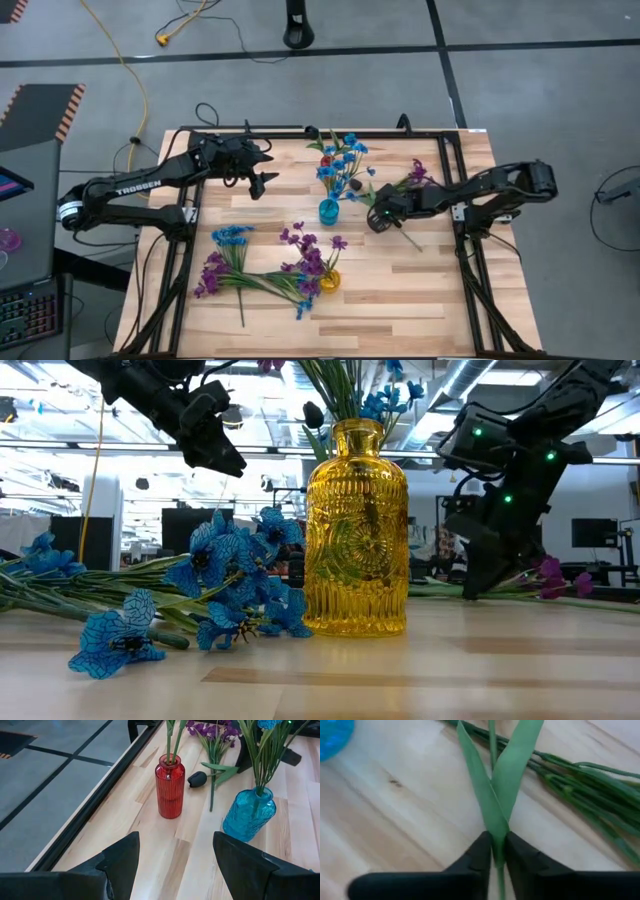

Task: Sort flowers into vase by color
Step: Put the black flower into the red crystal vase

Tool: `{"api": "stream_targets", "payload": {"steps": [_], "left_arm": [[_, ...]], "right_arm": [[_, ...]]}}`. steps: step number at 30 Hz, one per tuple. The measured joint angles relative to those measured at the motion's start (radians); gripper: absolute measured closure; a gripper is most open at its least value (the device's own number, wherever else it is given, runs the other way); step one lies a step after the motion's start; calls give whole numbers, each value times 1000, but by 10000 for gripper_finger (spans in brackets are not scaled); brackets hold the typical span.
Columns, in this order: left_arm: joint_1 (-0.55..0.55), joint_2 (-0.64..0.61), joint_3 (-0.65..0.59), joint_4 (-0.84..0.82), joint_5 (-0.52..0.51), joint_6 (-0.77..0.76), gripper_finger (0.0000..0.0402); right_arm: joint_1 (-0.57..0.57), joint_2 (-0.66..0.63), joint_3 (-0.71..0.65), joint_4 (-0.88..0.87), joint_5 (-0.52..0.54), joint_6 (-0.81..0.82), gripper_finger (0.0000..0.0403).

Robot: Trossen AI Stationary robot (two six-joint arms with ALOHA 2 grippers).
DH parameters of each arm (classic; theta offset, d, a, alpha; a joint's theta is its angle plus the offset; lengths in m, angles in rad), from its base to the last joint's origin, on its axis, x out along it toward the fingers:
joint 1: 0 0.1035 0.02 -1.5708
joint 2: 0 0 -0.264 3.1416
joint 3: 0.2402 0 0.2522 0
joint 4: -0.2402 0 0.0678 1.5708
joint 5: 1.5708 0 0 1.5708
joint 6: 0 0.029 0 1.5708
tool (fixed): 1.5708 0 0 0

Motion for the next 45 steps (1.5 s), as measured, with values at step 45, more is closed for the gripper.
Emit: {"api": "stream_targets", "payload": {"steps": [45], "left_arm": [[0, 0, 0, 1, -4, 0, 161]], "right_arm": [[-523, -181, 0, 1277, -177, -551, 364]]}}
